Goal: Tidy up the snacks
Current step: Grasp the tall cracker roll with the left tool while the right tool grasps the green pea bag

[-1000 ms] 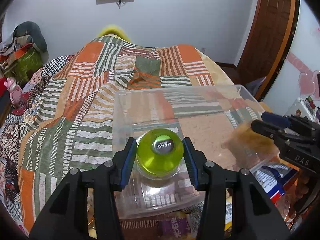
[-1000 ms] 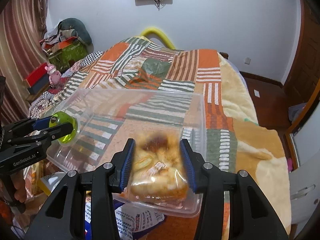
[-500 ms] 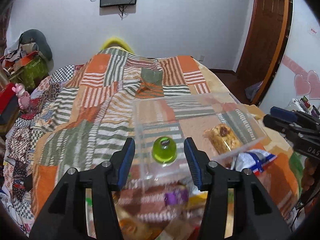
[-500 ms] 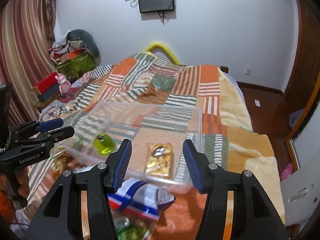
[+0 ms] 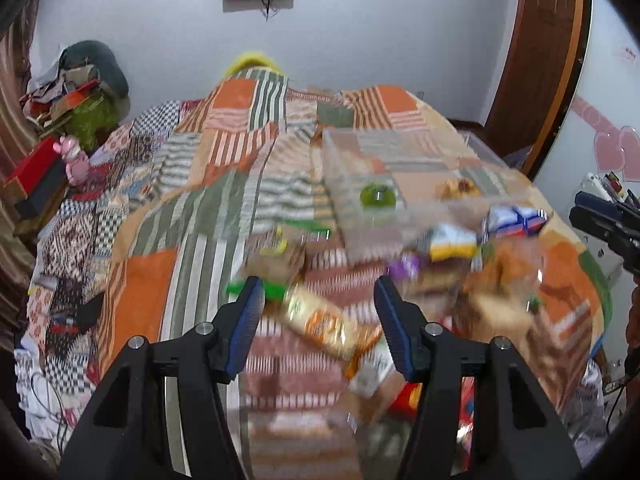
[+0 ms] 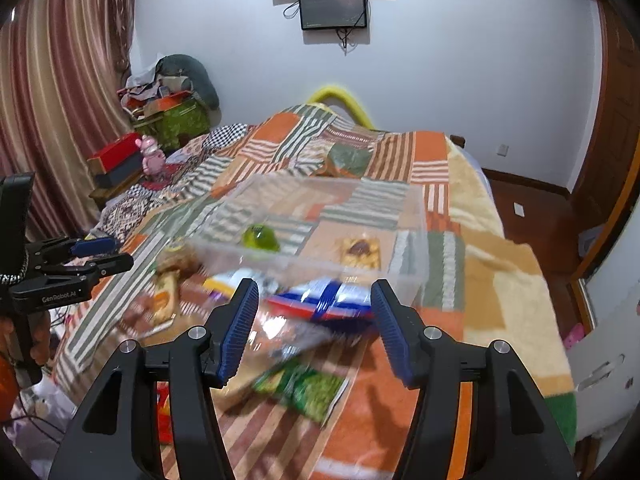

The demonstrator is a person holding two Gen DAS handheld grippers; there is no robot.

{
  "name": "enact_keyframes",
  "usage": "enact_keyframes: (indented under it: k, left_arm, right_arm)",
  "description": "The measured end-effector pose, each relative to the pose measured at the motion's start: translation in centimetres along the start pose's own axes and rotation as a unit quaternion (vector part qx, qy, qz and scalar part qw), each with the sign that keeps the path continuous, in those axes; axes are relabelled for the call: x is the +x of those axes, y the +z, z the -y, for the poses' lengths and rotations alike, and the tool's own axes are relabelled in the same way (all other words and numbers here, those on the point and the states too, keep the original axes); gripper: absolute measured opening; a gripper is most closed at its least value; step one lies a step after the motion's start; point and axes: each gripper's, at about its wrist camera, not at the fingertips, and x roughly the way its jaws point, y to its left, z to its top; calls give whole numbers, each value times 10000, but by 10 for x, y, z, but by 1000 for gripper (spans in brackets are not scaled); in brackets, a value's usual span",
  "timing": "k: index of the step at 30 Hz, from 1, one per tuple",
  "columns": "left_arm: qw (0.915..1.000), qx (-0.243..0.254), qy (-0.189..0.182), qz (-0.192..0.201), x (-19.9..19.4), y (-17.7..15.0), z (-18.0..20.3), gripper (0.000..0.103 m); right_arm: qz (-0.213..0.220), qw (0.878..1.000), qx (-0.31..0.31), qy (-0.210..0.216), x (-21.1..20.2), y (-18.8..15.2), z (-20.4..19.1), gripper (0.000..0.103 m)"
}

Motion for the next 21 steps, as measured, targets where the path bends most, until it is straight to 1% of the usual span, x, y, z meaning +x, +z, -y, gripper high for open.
enact_keyframes:
  k: [4, 8, 12, 16, 19, 21]
  left_arm:
    - [9997, 100, -56, -226, 2, -28, 2, 57]
    - [9989, 165, -230, -365, 8, -45, 10, 57]
    - [9977, 275, -403, -466, 20, -52, 23, 57]
    - [9960, 281, -586, -612, 35, -55, 35, 57]
    - [9949, 290, -663, -706, 46, -57, 41, 57]
    - [9951, 265, -641, -699, 50, -58, 43, 56]
  right_arm:
    - [-190, 9998, 86, -17, 2, -19, -1, 55]
    - [-373, 9991, 213, -34, 5, -33, 1, 55]
    - [-561, 9981, 269, -30, 9, -44, 3, 55]
    - [-690, 9975, 168, -57, 14, -52, 1, 55]
    - [-784, 9969, 85, -45, 20, -58, -1, 57]
    - [-853, 9963, 48, -50, 25, -60, -1, 58]
